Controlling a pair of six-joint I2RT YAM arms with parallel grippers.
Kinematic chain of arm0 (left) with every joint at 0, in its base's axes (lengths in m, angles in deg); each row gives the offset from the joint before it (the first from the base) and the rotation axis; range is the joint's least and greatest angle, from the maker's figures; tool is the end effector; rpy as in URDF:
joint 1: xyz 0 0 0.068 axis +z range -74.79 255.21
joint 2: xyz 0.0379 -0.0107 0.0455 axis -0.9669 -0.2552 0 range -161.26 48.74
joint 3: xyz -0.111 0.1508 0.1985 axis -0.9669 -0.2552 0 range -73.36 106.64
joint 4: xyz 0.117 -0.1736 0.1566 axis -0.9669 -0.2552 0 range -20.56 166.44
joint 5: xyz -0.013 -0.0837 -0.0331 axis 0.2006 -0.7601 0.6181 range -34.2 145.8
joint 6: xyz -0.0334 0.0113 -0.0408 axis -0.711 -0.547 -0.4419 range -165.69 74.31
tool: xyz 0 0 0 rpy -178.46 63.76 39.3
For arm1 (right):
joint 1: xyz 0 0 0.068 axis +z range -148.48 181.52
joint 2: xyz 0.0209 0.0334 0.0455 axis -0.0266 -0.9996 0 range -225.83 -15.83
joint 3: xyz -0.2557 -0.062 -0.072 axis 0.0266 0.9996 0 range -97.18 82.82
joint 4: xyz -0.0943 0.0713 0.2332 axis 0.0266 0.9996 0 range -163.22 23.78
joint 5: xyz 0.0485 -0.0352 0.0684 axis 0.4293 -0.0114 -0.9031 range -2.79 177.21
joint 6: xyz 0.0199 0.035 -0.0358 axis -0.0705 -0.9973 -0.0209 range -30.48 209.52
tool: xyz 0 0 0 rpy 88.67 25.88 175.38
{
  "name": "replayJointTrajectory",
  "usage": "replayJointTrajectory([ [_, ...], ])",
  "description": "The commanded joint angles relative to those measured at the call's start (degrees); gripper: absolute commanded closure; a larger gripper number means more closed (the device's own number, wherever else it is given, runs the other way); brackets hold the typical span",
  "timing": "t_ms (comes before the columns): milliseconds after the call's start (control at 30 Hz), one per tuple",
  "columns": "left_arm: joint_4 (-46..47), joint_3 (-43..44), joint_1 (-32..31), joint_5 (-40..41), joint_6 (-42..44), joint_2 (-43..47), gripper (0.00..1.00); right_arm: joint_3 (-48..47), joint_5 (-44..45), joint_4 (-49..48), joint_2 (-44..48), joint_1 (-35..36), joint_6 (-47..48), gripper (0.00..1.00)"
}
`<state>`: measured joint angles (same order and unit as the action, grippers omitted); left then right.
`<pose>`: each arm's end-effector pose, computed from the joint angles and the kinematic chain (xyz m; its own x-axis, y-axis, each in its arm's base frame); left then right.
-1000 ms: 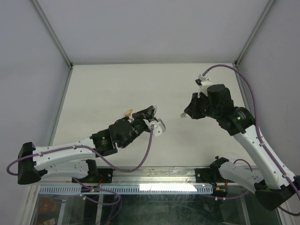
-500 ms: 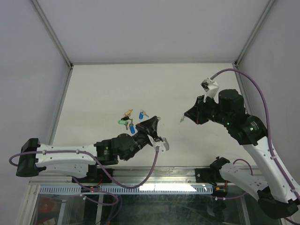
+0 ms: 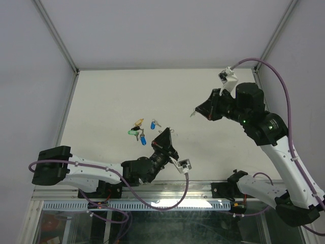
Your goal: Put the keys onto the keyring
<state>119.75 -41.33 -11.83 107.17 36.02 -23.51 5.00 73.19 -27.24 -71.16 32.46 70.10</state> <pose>0.0412 -0.2596 0.2578 0.5774 0.7950 -0.1857 0.0812 0.1704 0.9820 0.1438 0.0962 0.4366 -0.5517 0.0454 -0.8328 -0.5365 0.7452 0.3960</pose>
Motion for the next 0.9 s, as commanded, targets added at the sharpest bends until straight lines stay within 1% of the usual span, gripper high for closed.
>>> replayJointTrajectory([
  [0,10.46,0.81,-0.41,3.52,6.64,-0.6,1.0,-0.42,4.56,-3.61,-0.81,0.46,-6.41,1.0],
  [67,11.45,0.92,-0.45,3.98,7.55,-1.33,1.0,0.83,7.13,-5.24,-1.02,2.08,-9.56,1.0],
  [100,12.25,1.17,-0.42,4.38,7.97,-1.89,1.0,1.1,9.42,-5.44,-1.33,4.31,-10.88,1.0],
  [200,14.66,2.08,-0.41,5.81,9.59,-4.36,1.0,0.77,18.64,-5.22,-2.85,11.12,-14.48,1.0],
  [233,15.11,2.68,-0.41,6.3,10.01,-5.56,1.0,0.35,23.41,-4.88,-3.6,13.24,-16.05,1.0],
  [300,16.62,3.48,-0.24,7.4,11.32,-8.19,1.0,-0.18,27.9,-5.18,-4.86,16.68,-18.25,1.0],
  [367,20.47,3.85,-0.11,8.44,14.14,-11.75,1.0,-0.54,33.2,-5.34,-5.66,19.12,-20.08,1.0],
  [467,26.79,4.18,0.6,9.47,18.74,-16.04,1.0,-0.26,38.85,-5.6,-5.68,20.58,-22.55,1.0],
  [533,29.52,4.51,0.82,9.61,20.21,-17.81,1.0,0.59,40.48,-6.66,-5.62,20.73,-23.64,1.0],
  [600,29.94,4.73,1.06,9.54,20.07,-18.44,1.0,1.0,39.68,-7.63,-6.26,20.8,-24.39,1.0],
  [733,26.75,4.57,1.35,9.12,17.35,-17.31,1.0,0.27,37.84,-6.74,-8.93,21.73,-24.9,1.0],
  [867,23.47,4.39,1.35,8.86,14.6,-15.41,1.0,0.97,35.43,-6.69,-9.74,22.27,-25.11,1.0],
])
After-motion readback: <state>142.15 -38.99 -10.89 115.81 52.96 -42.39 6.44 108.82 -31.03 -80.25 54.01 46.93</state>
